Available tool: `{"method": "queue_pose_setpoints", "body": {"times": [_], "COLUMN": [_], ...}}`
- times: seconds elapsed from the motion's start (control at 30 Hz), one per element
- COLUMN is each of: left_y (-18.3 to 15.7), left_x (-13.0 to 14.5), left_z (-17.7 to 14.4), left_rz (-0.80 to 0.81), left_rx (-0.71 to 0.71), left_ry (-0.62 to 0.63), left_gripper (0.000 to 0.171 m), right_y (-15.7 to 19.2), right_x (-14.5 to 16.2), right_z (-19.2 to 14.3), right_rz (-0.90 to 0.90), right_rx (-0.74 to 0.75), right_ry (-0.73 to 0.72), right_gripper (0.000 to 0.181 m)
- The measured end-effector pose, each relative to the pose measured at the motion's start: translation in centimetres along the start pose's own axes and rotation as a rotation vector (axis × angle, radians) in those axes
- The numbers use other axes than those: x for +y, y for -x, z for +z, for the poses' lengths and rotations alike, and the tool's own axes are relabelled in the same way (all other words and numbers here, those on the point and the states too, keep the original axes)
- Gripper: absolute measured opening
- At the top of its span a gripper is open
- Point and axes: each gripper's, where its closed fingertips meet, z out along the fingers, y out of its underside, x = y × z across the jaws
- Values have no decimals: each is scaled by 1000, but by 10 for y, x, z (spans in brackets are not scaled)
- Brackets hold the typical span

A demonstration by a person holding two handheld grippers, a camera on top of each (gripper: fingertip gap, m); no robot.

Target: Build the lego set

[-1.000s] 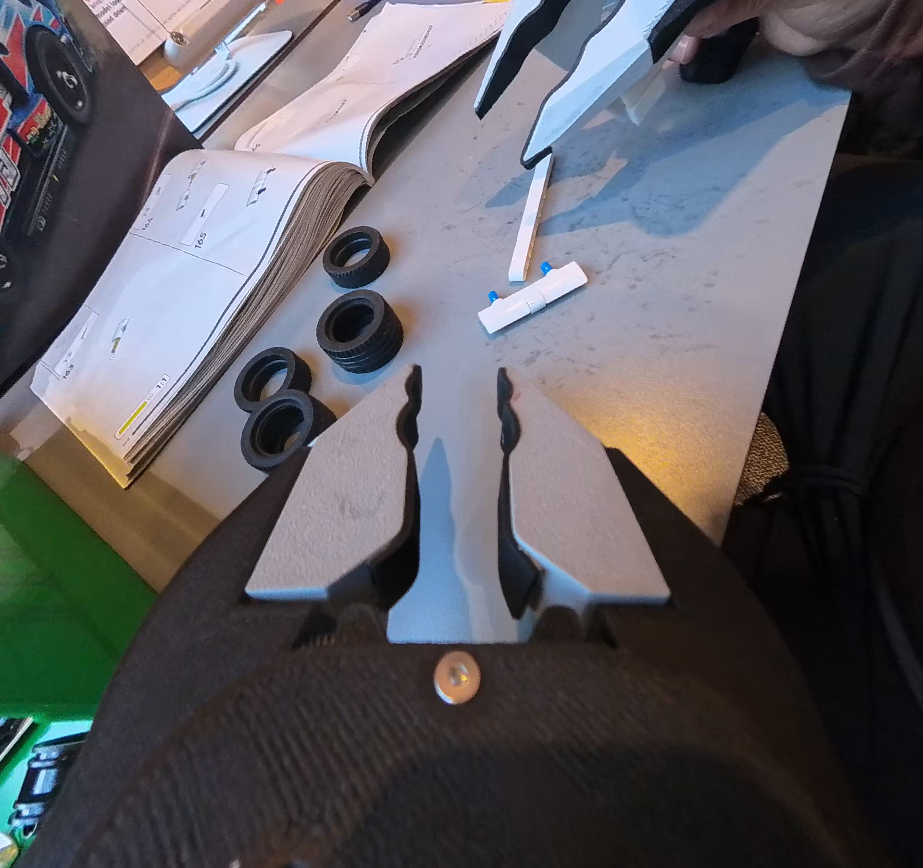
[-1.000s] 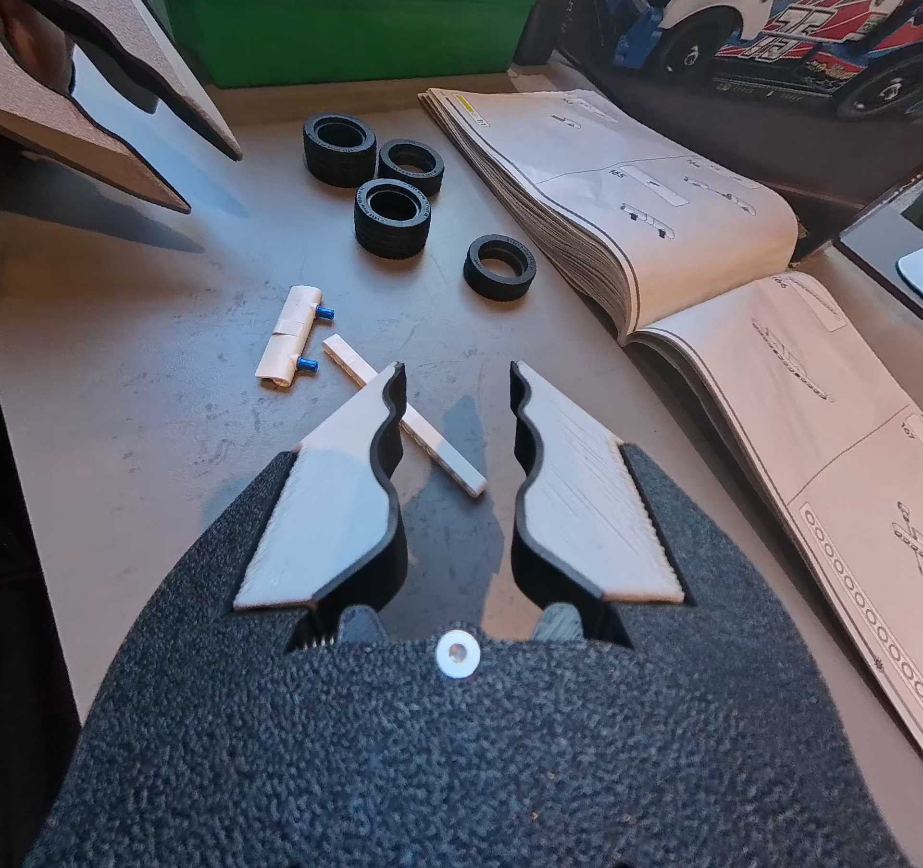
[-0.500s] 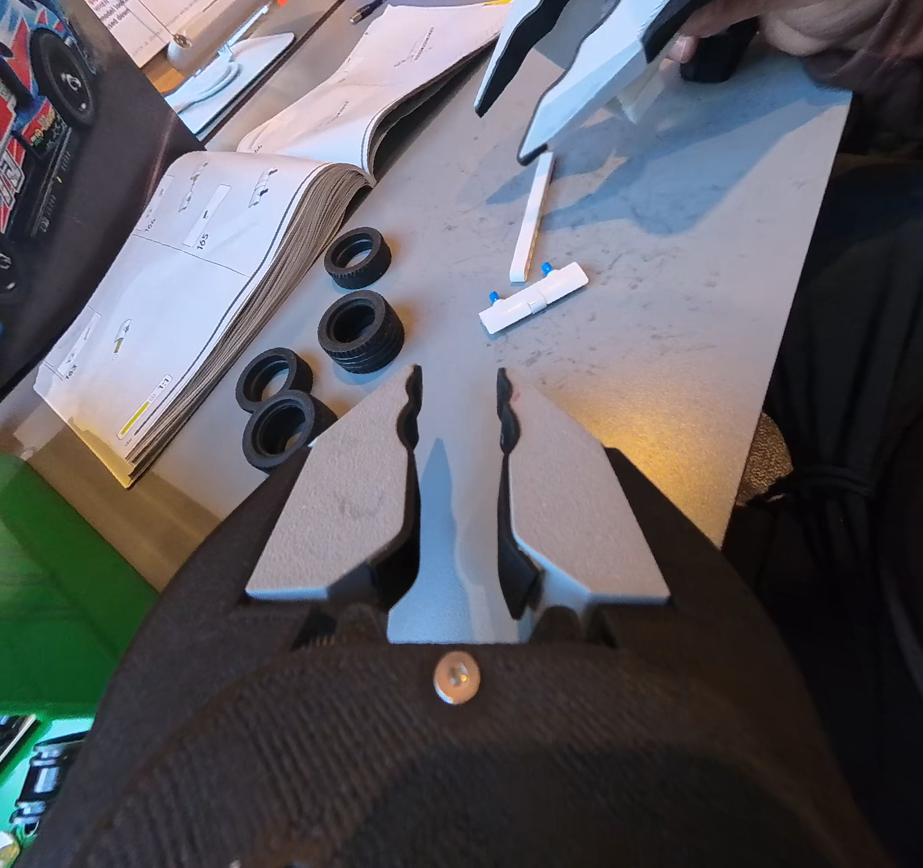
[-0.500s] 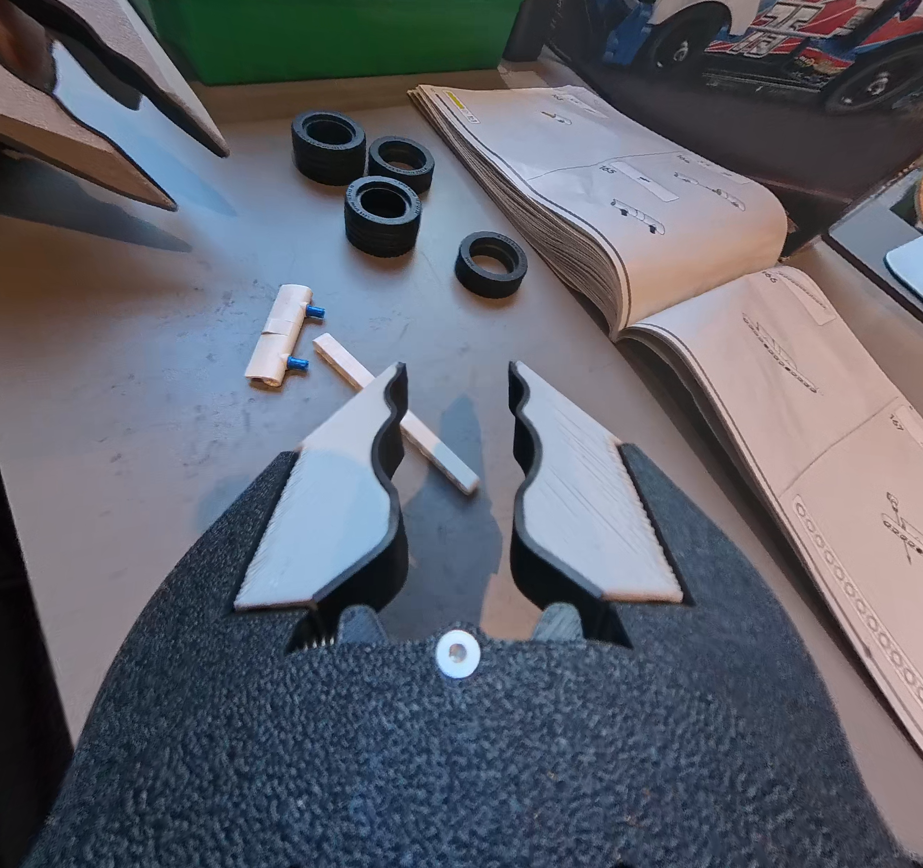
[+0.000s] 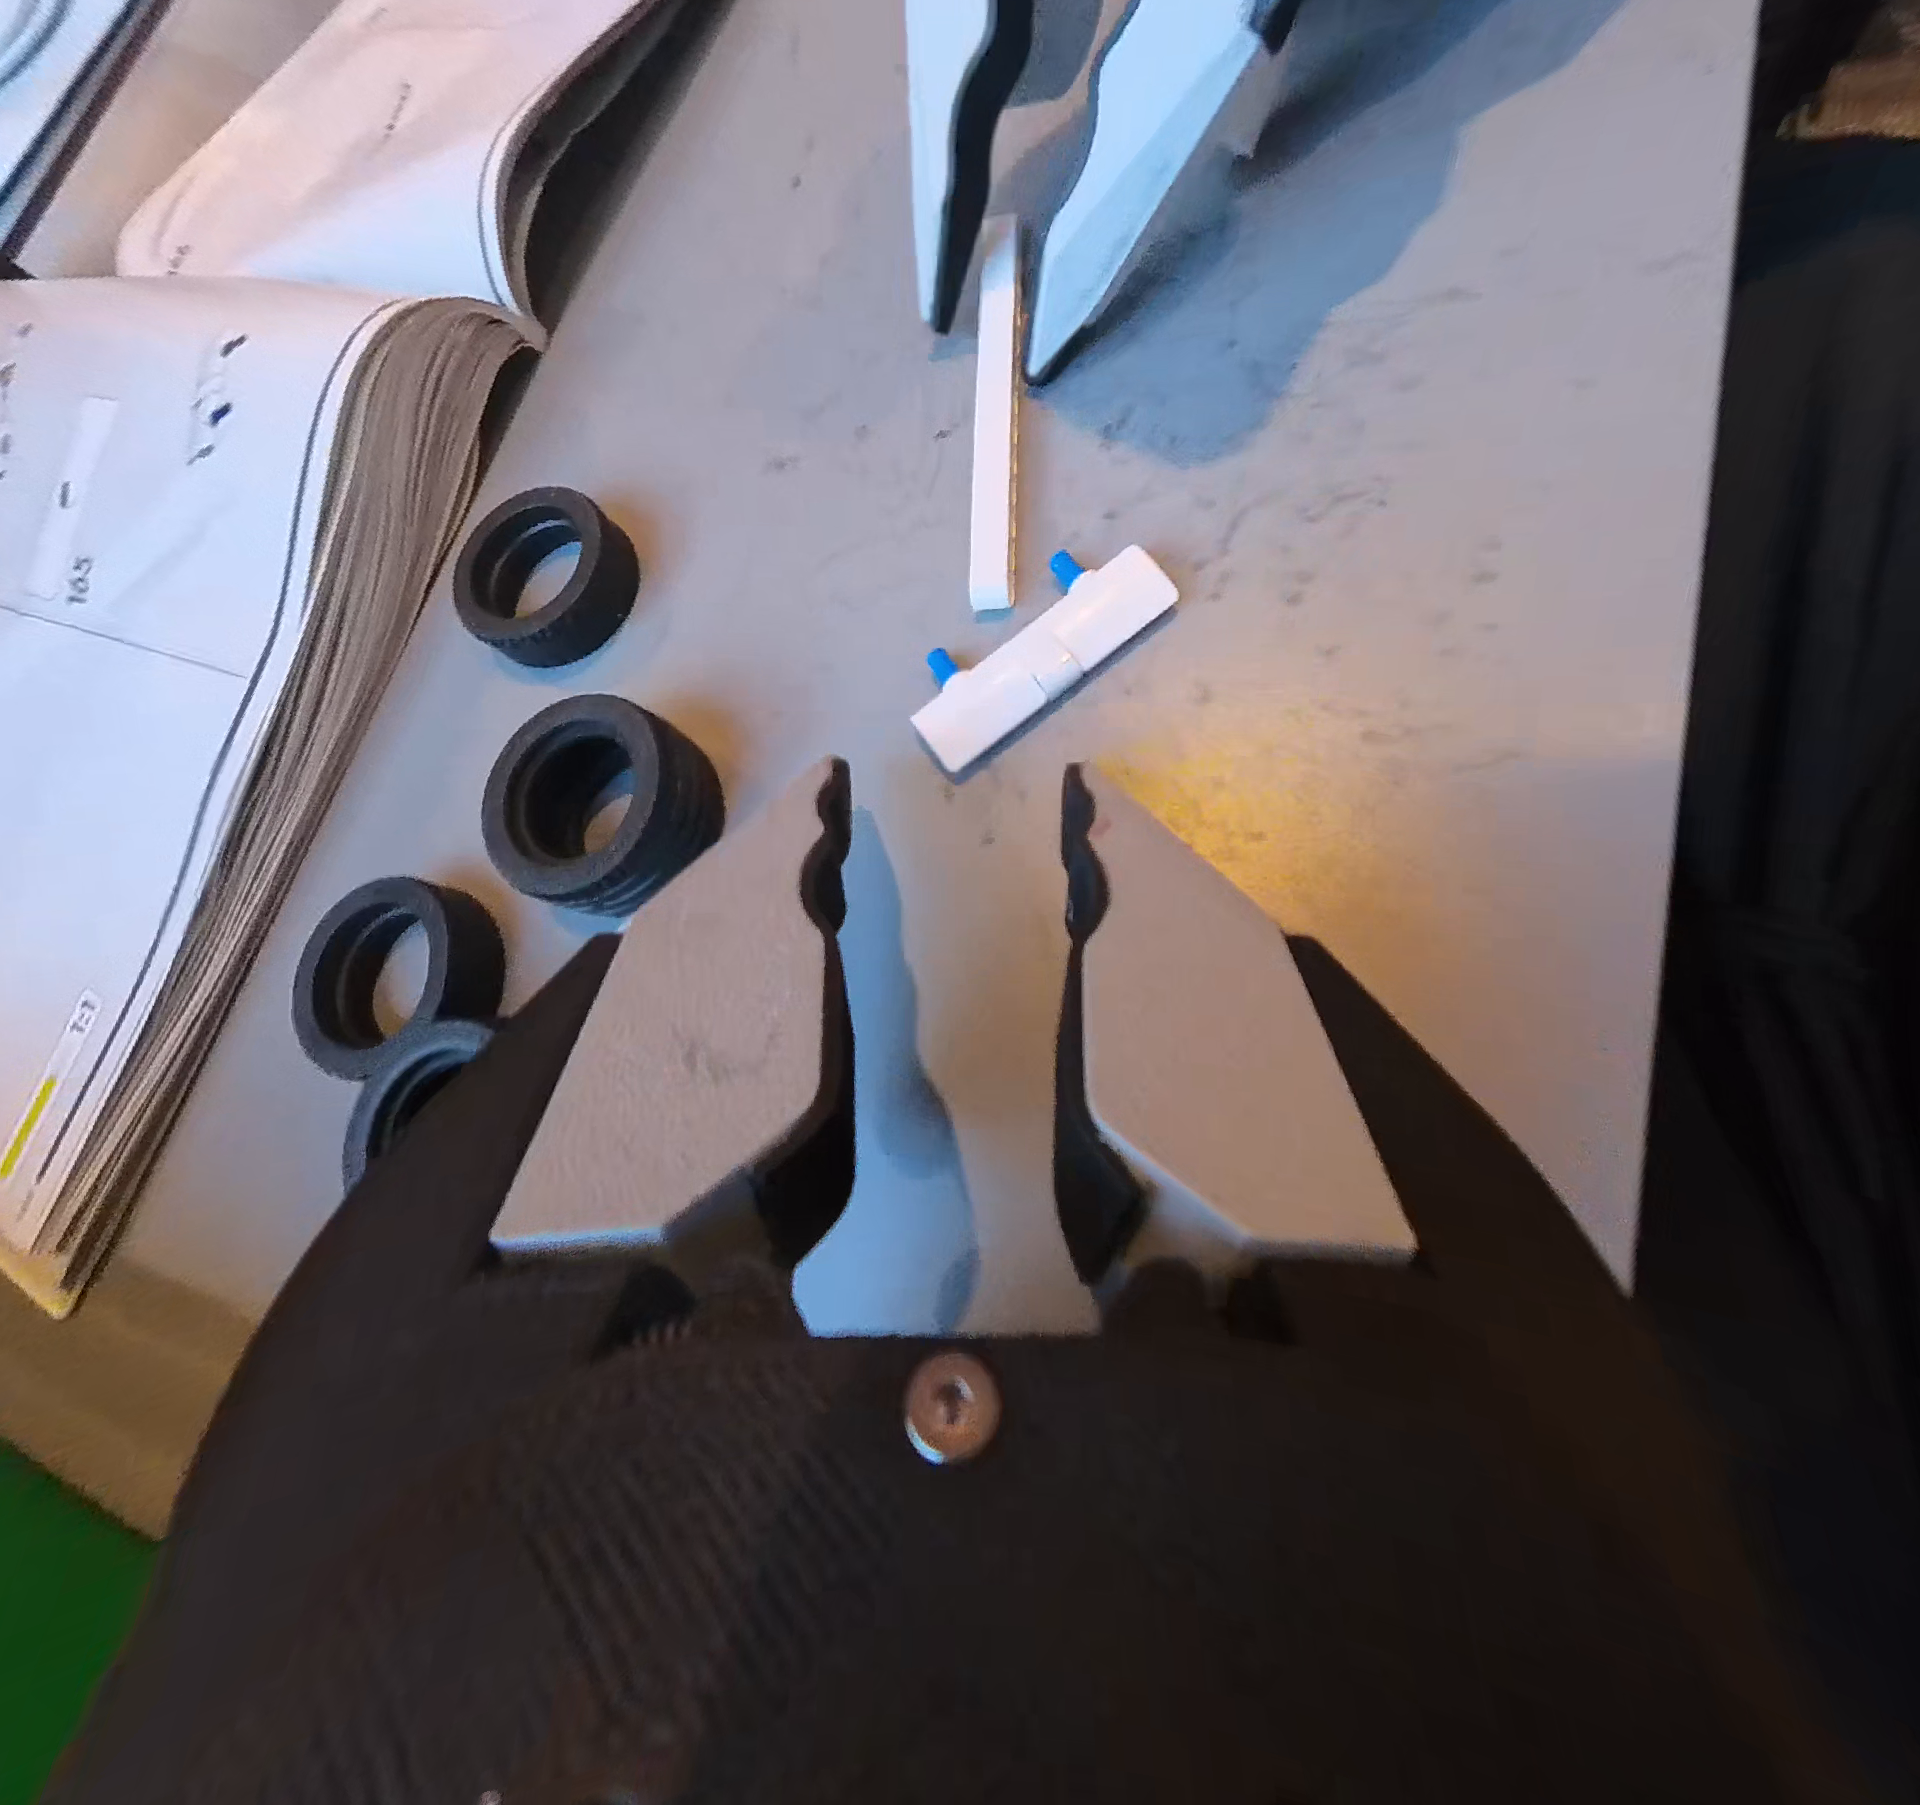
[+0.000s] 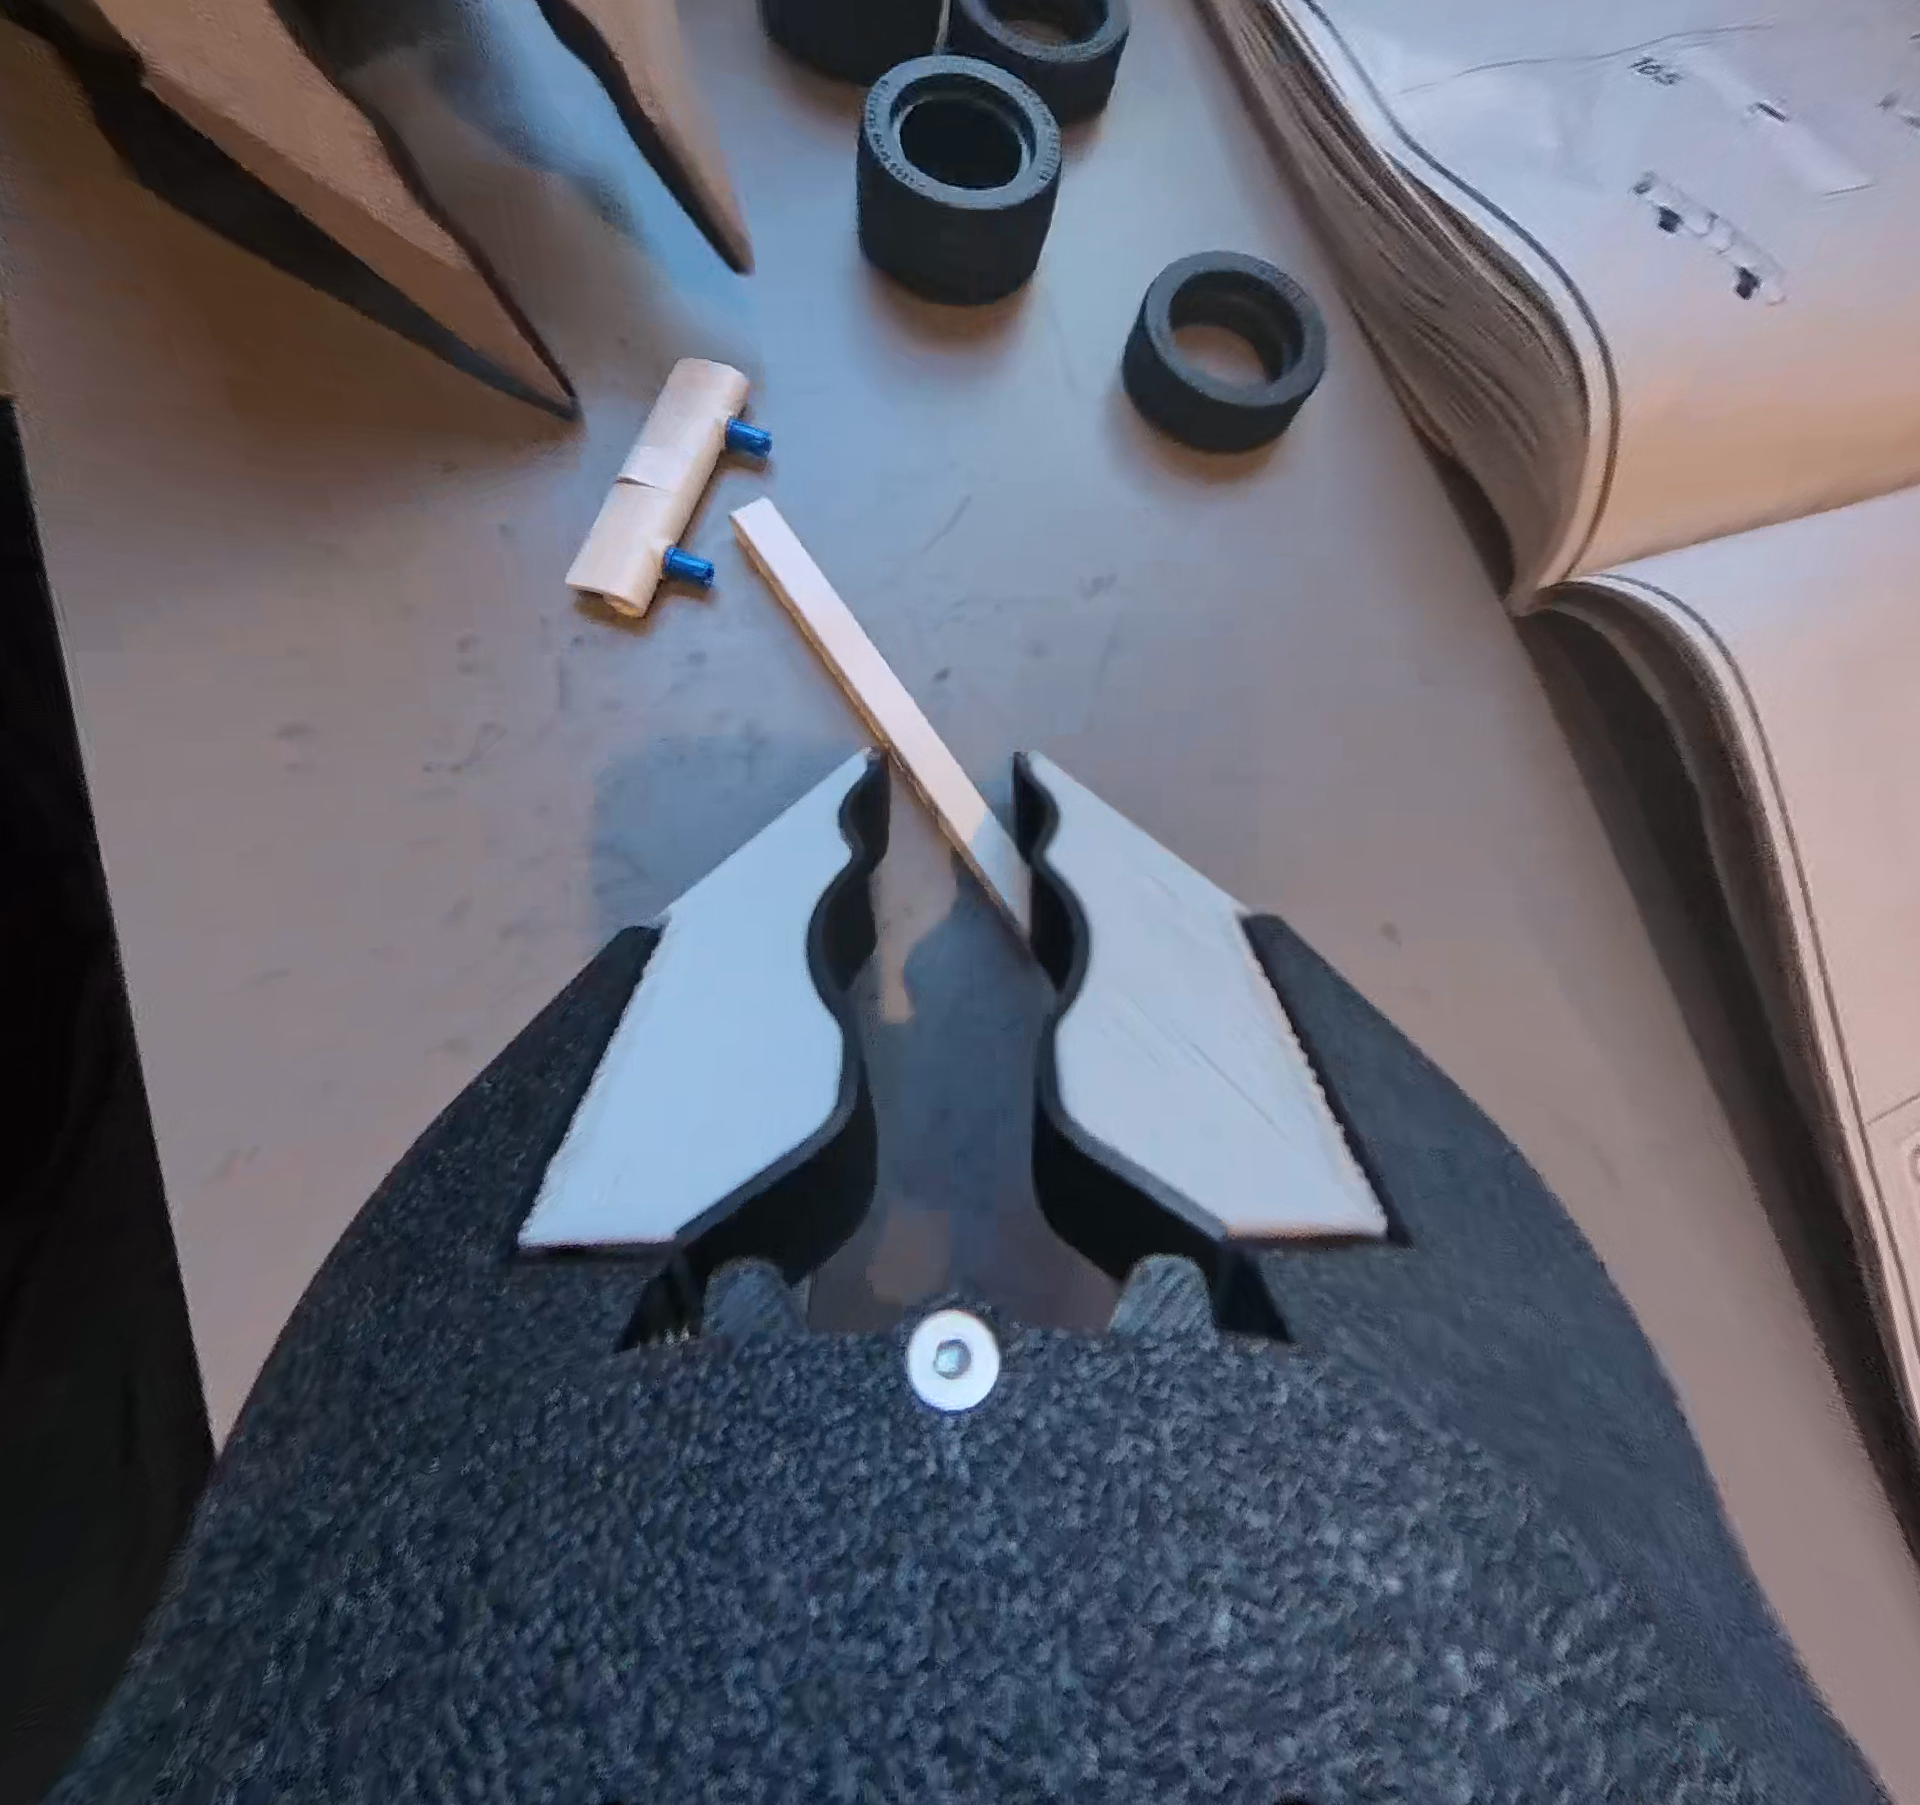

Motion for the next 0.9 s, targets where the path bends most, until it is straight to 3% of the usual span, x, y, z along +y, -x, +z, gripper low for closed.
{"method": "queue_pose_setpoints", "body": {"times": [0.23, 0.4, 0.5, 0.7, 0.9], "left_y": [-2, -7, -9, -15, -16], "left_x": [-4, -7, -11, -22, -25], "left_z": [8, 12, 16, 25, 28], "left_rz": [-40, -82, -64, -34, -40], "left_rx": [105, 169, 123, 58, 52], "left_ry": [3, 12, 15, 17, 18], "left_gripper": [34, 28, 19, 18, 18], "right_y": [1, 3, 5, 16, 15], "right_x": [-1, -1, -5, -14, -14], "right_z": [2, 3, 3, 7, -10], "right_rz": [32, 166, 215, 205, 229], "right_rx": [37, 9, -9, -37, -31], "right_ry": [15, 20, 4, -8, -69], "right_gripper": [10, 7, 7, 8, 22]}}
